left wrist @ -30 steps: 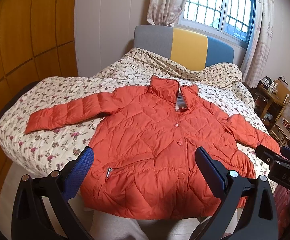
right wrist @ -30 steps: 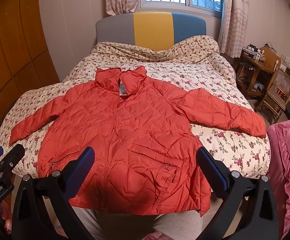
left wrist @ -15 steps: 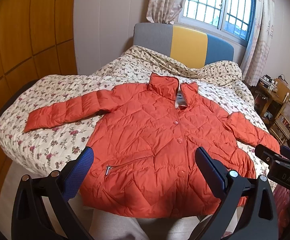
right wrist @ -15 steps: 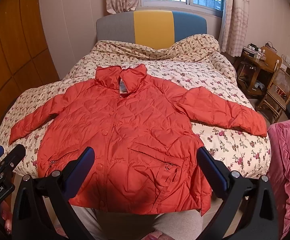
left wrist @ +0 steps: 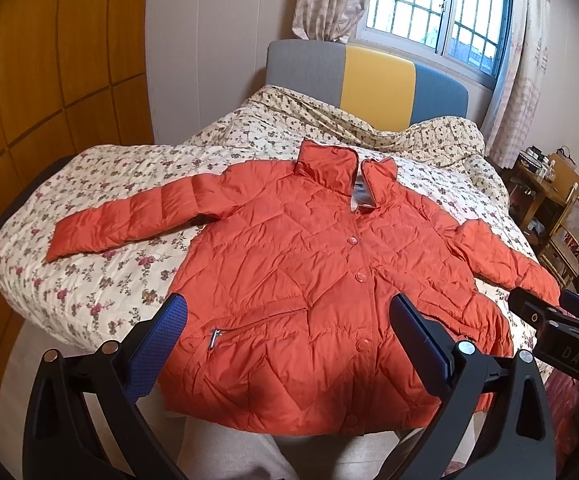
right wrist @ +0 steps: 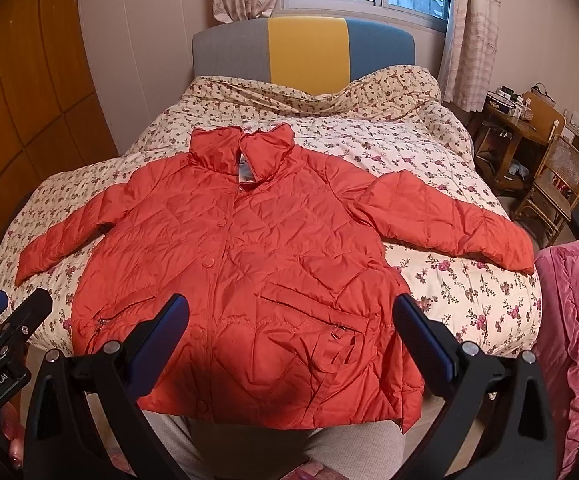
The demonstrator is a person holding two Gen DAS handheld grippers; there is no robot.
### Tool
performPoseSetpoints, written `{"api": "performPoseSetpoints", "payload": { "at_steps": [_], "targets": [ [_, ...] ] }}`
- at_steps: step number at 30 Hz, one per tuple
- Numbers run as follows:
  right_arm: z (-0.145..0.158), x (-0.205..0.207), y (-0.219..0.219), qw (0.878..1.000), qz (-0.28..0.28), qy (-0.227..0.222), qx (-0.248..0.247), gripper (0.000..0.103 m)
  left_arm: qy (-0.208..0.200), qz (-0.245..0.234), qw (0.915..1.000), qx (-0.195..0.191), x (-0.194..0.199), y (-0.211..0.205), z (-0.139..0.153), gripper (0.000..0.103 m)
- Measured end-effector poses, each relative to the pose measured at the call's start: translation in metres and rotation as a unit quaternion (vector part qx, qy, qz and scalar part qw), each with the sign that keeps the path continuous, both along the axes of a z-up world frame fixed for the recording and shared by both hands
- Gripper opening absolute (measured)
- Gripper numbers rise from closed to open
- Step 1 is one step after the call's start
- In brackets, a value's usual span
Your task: Fold large clothes
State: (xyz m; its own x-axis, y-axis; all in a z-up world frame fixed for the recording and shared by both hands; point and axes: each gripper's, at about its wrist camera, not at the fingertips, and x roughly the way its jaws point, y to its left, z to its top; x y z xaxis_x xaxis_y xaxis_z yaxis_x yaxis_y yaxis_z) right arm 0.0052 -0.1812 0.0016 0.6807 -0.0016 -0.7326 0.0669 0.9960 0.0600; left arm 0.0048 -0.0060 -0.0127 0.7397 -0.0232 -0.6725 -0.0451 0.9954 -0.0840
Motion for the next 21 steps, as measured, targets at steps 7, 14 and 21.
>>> {"api": "performPoseSetpoints", "payload": {
  "at_steps": [7, 14, 21],
  "targets": [
    [-0.002, 0.002, 0.0, 1.0, -0.001, 0.001, 0.001, 0.101, 0.005, -0.003, 1.0, 0.0, 0.005, 0.0, -0.002, 0.1],
    [-0.016, 0.017, -0.004, 1.0, 0.002, 0.013, 0.002, 0.101, 0.038, -0.032, 0.9981, -0.037, 0.02, 0.005, -0.015, 0.1],
    [-0.045, 0.06, -0.015, 1.0, 0.022, 0.003, 0.01, 0.101, 0.073, -0.024, 0.9952, -0.06, 0.051, 0.014, -0.043, 0.1]
  ]
}}
